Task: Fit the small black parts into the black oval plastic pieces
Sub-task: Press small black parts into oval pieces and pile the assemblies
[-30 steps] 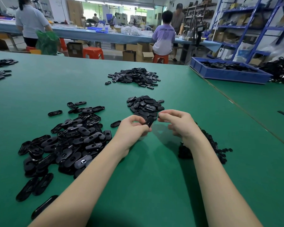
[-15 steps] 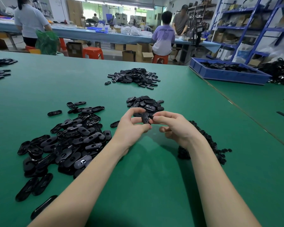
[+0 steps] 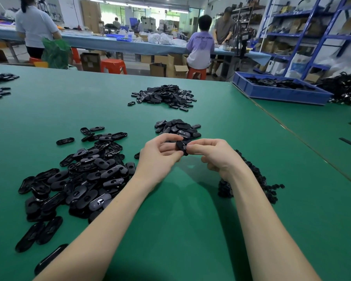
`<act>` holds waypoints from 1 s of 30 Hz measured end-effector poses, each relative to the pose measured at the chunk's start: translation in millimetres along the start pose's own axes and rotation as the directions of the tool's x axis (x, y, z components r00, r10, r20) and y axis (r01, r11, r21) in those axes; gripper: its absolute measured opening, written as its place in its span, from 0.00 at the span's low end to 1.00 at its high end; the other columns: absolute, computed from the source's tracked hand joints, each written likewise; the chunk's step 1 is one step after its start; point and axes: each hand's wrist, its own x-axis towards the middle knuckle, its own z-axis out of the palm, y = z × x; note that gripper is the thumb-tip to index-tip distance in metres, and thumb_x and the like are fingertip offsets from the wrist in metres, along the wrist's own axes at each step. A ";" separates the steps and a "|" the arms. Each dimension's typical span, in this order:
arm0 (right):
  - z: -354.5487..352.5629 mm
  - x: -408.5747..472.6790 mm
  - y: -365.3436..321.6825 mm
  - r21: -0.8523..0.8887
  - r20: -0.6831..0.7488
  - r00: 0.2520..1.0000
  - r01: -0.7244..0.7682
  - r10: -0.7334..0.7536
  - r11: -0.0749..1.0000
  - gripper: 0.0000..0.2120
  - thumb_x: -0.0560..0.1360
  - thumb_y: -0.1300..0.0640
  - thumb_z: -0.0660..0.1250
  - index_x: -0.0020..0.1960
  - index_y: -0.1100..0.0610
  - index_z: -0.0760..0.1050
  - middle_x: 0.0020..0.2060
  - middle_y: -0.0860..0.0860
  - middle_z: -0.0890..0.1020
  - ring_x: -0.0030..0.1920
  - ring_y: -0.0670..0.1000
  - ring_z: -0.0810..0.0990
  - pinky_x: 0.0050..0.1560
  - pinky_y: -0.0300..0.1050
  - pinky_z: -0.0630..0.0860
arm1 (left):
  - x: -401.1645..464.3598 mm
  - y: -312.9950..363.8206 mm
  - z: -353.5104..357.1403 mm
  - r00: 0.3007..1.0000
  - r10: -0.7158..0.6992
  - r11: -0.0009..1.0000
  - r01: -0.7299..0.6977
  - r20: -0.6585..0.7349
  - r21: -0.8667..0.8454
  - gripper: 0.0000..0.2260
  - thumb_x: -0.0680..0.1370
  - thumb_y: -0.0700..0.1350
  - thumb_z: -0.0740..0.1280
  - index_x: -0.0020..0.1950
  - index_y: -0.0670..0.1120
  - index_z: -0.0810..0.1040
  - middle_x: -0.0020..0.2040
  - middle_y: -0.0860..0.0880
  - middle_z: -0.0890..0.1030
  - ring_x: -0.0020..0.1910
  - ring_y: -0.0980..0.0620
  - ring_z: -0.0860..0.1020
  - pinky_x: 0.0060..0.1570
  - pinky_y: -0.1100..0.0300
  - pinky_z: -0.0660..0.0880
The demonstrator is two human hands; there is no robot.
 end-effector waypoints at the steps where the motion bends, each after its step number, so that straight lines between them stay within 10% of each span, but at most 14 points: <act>1: 0.1 -0.1 -0.2 -0.002 -0.002 1.000 0.003 -0.003 1.000 0.01 0.70 0.55 0.78 0.41 0.49 0.87 0.31 0.43 0.82 0.30 0.45 0.68 0.24 0.35 0.60 | -0.3 -0.1 0.3 1.000 0.008 1.000 -0.008 -0.003 0.016 0.15 0.73 0.34 0.74 0.53 0.52 0.83 0.45 0.46 0.87 0.48 0.45 0.86 0.57 0.48 0.81; 13: -0.8 -3.5 -7.5 -0.088 -0.043 0.999 -0.008 0.004 0.996 0.04 0.70 0.51 0.78 0.44 0.47 0.86 0.31 0.40 0.83 0.30 0.45 0.71 0.22 0.34 0.59 | -3.1 7.8 0.7 0.992 0.121 0.983 -0.118 -0.019 0.140 0.14 0.72 0.34 0.74 0.50 0.52 0.83 0.40 0.55 0.87 0.41 0.60 0.85 0.44 0.72 0.77; 19: -6.2 -7.1 -3.5 -0.079 0.028 0.999 -0.020 0.022 0.997 0.09 0.70 0.43 0.78 0.46 0.46 0.86 0.38 0.41 0.86 0.31 0.44 0.71 0.26 0.35 0.61 | -0.2 6.3 -2.0 0.999 -0.038 0.998 0.040 0.036 -0.054 0.09 0.75 0.39 0.74 0.52 0.51 0.83 0.42 0.48 0.87 0.41 0.51 0.85 0.55 0.54 0.80; 30: -1.0 -4.7 0.3 -0.125 0.072 0.995 0.074 -0.066 0.989 0.03 0.71 0.52 0.78 0.43 0.51 0.86 0.29 0.43 0.76 0.24 0.42 0.66 0.24 0.32 0.61 | 2.2 4.9 -8.5 0.977 -0.195 0.972 0.204 0.085 -0.117 0.11 0.73 0.30 0.71 0.48 0.44 0.77 0.42 0.43 0.86 0.37 0.51 0.81 0.44 0.64 0.79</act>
